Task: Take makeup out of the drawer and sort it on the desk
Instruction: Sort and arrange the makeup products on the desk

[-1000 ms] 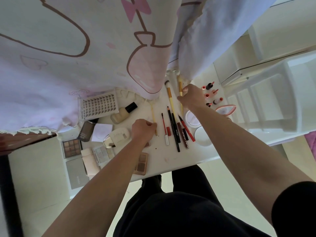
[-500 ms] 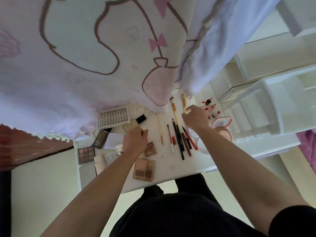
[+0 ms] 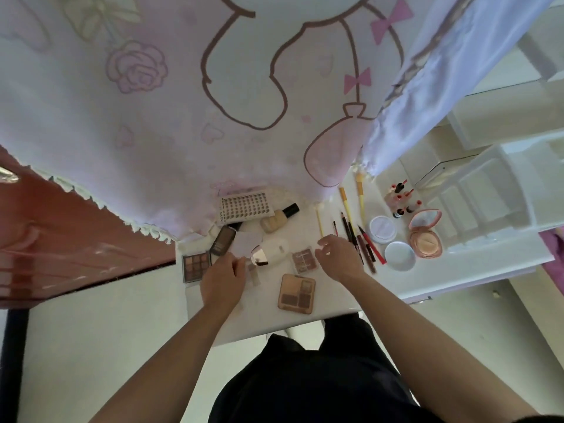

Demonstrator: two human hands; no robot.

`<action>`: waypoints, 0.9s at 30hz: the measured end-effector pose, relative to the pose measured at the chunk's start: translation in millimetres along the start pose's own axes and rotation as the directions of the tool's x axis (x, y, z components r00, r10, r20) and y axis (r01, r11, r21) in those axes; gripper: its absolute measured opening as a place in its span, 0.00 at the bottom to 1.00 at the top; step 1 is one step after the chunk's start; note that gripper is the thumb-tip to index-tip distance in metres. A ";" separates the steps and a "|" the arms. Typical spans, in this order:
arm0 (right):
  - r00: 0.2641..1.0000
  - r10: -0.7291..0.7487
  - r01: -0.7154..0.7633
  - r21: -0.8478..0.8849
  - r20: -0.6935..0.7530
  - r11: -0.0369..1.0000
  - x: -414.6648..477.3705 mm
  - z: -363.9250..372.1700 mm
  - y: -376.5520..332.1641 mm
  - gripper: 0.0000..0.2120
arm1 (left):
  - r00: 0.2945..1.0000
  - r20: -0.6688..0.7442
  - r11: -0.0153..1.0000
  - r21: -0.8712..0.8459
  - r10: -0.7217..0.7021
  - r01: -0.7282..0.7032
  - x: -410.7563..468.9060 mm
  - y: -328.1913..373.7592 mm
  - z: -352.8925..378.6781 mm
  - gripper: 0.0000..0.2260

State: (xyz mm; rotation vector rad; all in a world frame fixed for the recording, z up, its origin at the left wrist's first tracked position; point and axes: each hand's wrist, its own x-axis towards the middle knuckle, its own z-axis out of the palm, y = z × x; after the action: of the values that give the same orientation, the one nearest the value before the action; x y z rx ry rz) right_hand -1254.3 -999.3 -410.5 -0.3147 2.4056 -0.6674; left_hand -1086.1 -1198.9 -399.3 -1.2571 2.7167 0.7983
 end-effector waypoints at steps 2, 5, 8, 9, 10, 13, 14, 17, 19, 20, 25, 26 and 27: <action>1.000 -0.015 0.016 -0.007 0.019 1.000 -12.7 15.4 2.5 0.16 | 0.998 0.050 0.998 0.045 0.033 -0.035 -9.1 -12.3 7.2 0.13; 0.998 -0.030 0.032 -0.025 0.046 0.999 -28.2 34.7 9.1 0.17 | 0.994 0.102 0.998 0.027 0.049 -0.052 -18.3 -19.1 17.1 0.11; 0.998 -0.020 0.020 -0.008 0.067 1.000 -37.0 41.8 6.3 0.21 | 0.996 0.087 0.996 -0.092 0.013 -0.005 -20.0 -12.1 22.4 0.13; 0.998 -0.027 0.027 -0.002 0.063 1.000 -37.5 41.9 3.7 0.22 | 0.997 0.072 0.991 -0.134 -0.008 0.018 -17.9 -7.0 23.0 0.15; 0.998 -0.037 0.038 -0.006 0.059 0.999 -36.7 41.1 0.4 0.23 | 0.997 0.067 0.983 -0.177 -0.044 0.055 -14.0 -1.1 23.8 0.17; 0.993 -0.087 0.089 -0.024 0.077 0.996 -26.9 35.7 -9.3 0.28 | 0.978 0.130 0.947 -0.255 -0.166 0.195 3.3 14.4 28.8 0.24; 0.990 -0.099 0.103 -0.033 0.100 0.994 -22.5 33.4 -13.4 0.30 | 0.969 0.153 0.937 -0.265 -0.192 0.228 8.4 17.6 31.2 0.25; 0.973 -0.145 0.156 -0.055 0.179 0.986 -10.2 30.9 -25.7 0.33 | 0.949 0.195 0.894 -0.330 -0.249 0.303 15.9 22.1 36.7 0.21; 0.958 -0.164 0.182 -0.057 0.235 0.982 -4.5 31.6 -32.2 0.36 | 0.941 0.214 0.863 -0.384 -0.262 0.327 18.3 23.3 38.0 0.16; 0.951 -0.170 0.192 -0.060 0.259 0.980 -2.6 31.9 -35.2 0.37 | 0.943 0.225 0.853 -0.412 -0.247 0.322 18.7 23.7 36.4 0.14; 0.927 -0.153 0.147 0.045 0.342 0.988 1.9 32.0 -43.3 0.40 | 0.953 0.299 0.814 -0.541 -0.047 0.210 19.2 29.0 7.3 0.09; 0.923 -0.132 0.104 0.095 0.361 0.990 1.0 30.9 -42.8 0.39 | 0.943 0.334 0.793 -0.570 -0.015 0.215 19.6 29.3 0.0 0.08; 0.918 -0.119 0.071 0.138 0.379 0.988 -0.4 29.5 -42.2 0.36 | 0.931 0.365 0.764 -0.604 0.012 0.227 20.0 31.3 -8.8 0.08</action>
State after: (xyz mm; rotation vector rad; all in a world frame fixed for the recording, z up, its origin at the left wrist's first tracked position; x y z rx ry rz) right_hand -1233.1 -1046.1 -408.0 -0.4678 1.9744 -0.7180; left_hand -1120.6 -1200.2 -383.0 -1.1776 2.1106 1.8394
